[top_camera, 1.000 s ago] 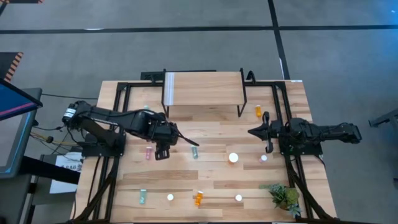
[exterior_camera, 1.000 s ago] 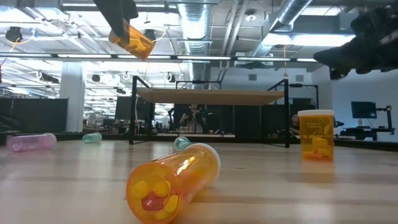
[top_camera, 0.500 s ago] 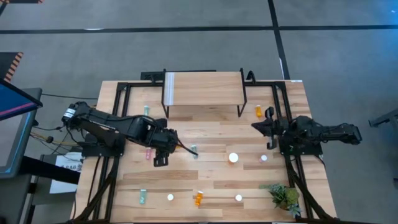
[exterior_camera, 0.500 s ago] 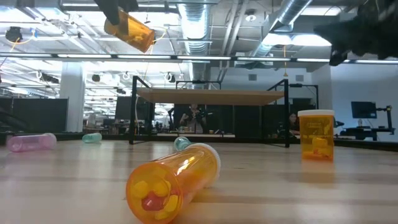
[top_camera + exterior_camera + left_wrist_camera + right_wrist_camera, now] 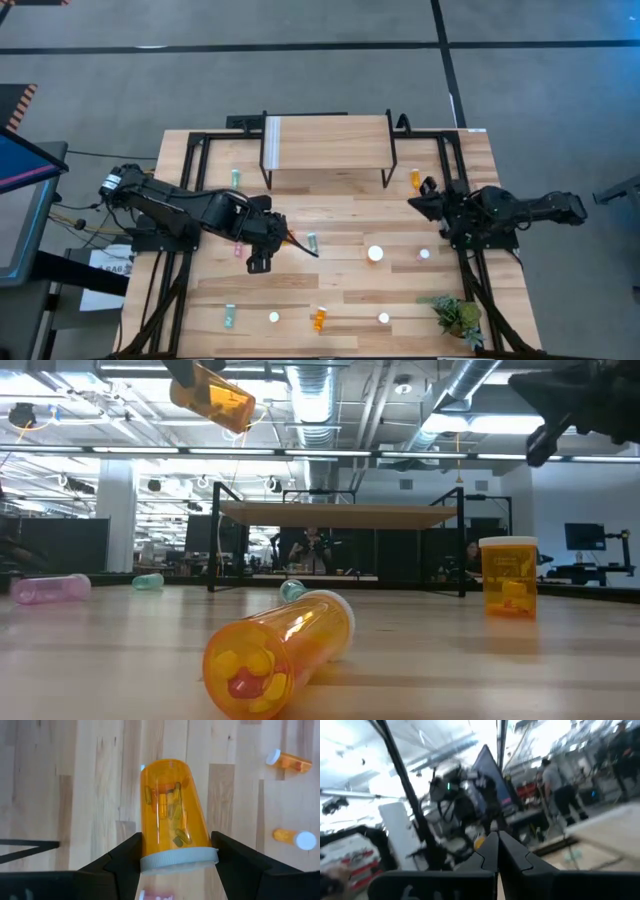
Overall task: Pick and place medicine bottles onto shelf by color
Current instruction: Put the left large orange pill bottle on the shelf
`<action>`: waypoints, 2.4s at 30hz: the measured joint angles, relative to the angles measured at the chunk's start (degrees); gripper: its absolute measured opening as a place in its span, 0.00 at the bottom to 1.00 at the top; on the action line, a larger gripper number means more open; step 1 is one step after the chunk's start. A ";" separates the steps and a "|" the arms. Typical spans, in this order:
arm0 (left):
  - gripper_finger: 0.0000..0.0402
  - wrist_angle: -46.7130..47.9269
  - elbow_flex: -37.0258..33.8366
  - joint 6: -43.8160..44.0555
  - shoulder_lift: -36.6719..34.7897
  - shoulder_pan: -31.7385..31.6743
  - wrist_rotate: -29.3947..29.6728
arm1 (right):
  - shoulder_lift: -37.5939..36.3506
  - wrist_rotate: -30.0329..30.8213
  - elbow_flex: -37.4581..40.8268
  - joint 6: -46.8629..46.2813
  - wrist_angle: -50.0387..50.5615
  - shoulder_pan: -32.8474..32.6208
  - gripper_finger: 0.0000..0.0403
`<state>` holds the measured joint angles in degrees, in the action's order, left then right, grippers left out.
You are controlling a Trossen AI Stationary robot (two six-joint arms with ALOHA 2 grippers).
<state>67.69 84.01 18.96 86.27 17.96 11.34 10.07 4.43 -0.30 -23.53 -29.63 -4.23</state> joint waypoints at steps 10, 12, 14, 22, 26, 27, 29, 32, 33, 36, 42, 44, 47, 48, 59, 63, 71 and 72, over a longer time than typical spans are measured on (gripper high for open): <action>0.51 -1.83 0.00 -1.77 0.01 0.00 0.45 | 27.40 2.71 -5.63 4.64 -17.70 -8.24 0.06; 0.51 -1.81 0.00 -1.69 0.01 0.00 0.45 | 33.68 6.69 -8.21 4.66 -17.14 -8.77 0.06; 0.51 -1.74 0.00 -1.58 0.01 0.00 0.45 | 40.57 10.70 -11.20 4.70 -16.77 -8.86 0.07; 0.51 -1.65 0.00 -1.29 0.01 0.11 0.45 | 64.16 15.45 -27.52 9.84 -17.18 -7.31 0.13; 0.51 -1.53 0.00 -1.24 0.01 0.11 0.44 | 72.28 14.71 -36.11 14.81 -17.23 -8.72 0.21; 0.51 -1.46 0.00 -1.07 0.01 0.11 0.43 | 74.06 13.92 -37.94 16.00 -17.22 -9.08 0.24; 0.51 -1.44 0.00 -0.76 0.01 0.11 0.45 | 77.34 12.49 -41.14 17.44 -17.10 -9.73 0.31; 0.51 -1.44 0.00 -0.72 0.01 0.11 0.45 | 81.85 11.51 -44.97 18.36 -17.15 -10.52 0.45; 0.51 -1.46 0.00 -0.72 0.01 0.11 0.43 | 83.25 11.43 -45.92 18.63 -17.15 -10.68 0.50; 0.51 -1.66 0.00 -0.72 0.01 0.11 0.44 | 86.95 11.32 -48.86 19.08 -17.01 -10.74 0.63; 0.51 -1.85 0.00 -0.68 0.01 0.11 0.41 | 91.06 11.19 -53.08 19.21 -17.30 -9.84 0.77; 0.51 -1.86 0.02 -0.64 0.01 0.11 0.42 | 91.75 11.19 -53.98 19.54 -16.97 -9.50 0.78; 0.51 -1.87 0.02 -0.61 0.01 0.11 0.42 | 92.43 10.47 -54.93 19.43 -17.08 -8.86 0.78; 0.51 -1.88 0.02 -0.62 0.01 0.11 0.42 | 92.43 10.37 -55.04 19.23 -17.12 -8.74 0.78; 0.51 -2.29 0.02 -0.61 0.01 0.11 0.41 | 92.41 8.94 -55.15 19.02 -17.49 -8.90 0.78; 0.51 -2.30 0.02 -0.57 0.01 0.11 0.41 | 92.41 8.93 -55.15 19.03 -17.55 -8.90 0.78; 0.51 -2.31 0.02 -0.53 0.01 0.11 0.41 | 92.41 8.92 -55.15 18.88 -17.60 -8.89 0.78; 0.51 -2.31 0.02 -0.48 0.01 0.11 0.41 | 92.41 8.92 -55.15 18.88 -17.66 -8.90 0.78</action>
<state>65.39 84.03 18.48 86.28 18.06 11.75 102.48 13.34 -55.44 -4.64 -47.29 -13.13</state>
